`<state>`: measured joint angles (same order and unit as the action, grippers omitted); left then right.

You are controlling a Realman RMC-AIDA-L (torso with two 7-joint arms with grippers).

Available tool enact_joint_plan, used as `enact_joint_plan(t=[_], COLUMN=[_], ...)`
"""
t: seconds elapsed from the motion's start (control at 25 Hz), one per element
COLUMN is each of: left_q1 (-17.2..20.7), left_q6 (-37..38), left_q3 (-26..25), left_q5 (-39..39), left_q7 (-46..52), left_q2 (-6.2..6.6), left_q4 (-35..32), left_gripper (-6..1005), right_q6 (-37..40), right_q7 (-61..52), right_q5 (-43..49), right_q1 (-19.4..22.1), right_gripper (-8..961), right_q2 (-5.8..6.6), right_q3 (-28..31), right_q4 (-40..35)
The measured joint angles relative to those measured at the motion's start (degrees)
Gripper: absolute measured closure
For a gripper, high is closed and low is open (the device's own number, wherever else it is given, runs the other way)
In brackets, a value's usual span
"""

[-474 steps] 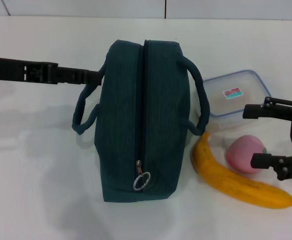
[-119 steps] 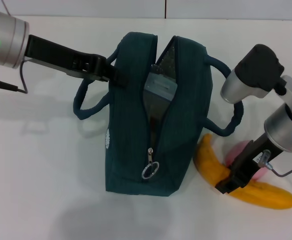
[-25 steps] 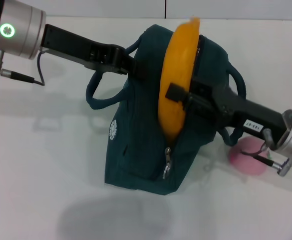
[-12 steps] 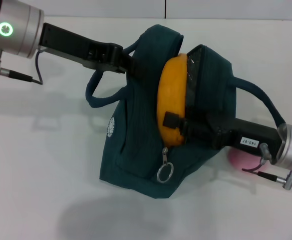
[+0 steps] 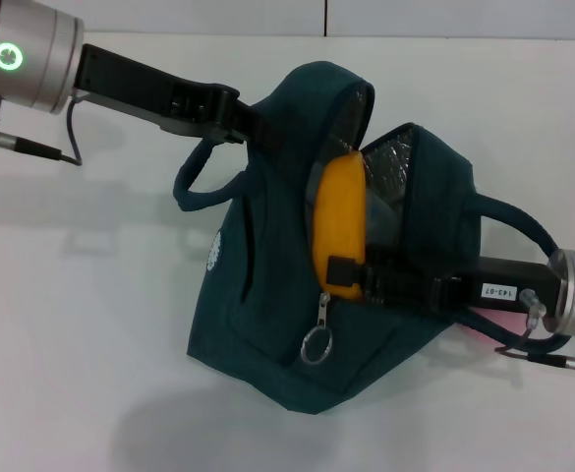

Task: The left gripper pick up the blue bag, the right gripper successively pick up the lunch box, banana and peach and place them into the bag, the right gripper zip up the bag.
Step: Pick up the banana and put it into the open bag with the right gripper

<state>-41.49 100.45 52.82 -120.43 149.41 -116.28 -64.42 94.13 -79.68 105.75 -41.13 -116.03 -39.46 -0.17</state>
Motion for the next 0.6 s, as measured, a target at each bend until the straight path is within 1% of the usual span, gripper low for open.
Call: enact_joint_plan(t=[0.16,0.36,0.6], left_q1=[0.01,0.07,0.09], left_q6=[-0.04,-0.14,-0.24], left_q3=[0.0,-0.01,-0.09], left_q5=[-0.07,-0.23,-0.25], left_q7=[0.01,0.0,0.0], left_q2=[0.0,0.0,0.05], left_q4=[0.0,0.07,0.09], left_gripper=[928,928,927], right_q6=[0.15,0.77,2.62], right_q7=[-3.21,-7.69,-13.06], right_q5=[0.86,1.12,1.24], right_q1=[0.07,1.31,2.54], right_gripper=[522,521,521], right_q2=[0.17,0.13,0.29], right_q3=[-0.01,-0.16,-2.45], right_q4=[-1.67,-5.32,-10.25])
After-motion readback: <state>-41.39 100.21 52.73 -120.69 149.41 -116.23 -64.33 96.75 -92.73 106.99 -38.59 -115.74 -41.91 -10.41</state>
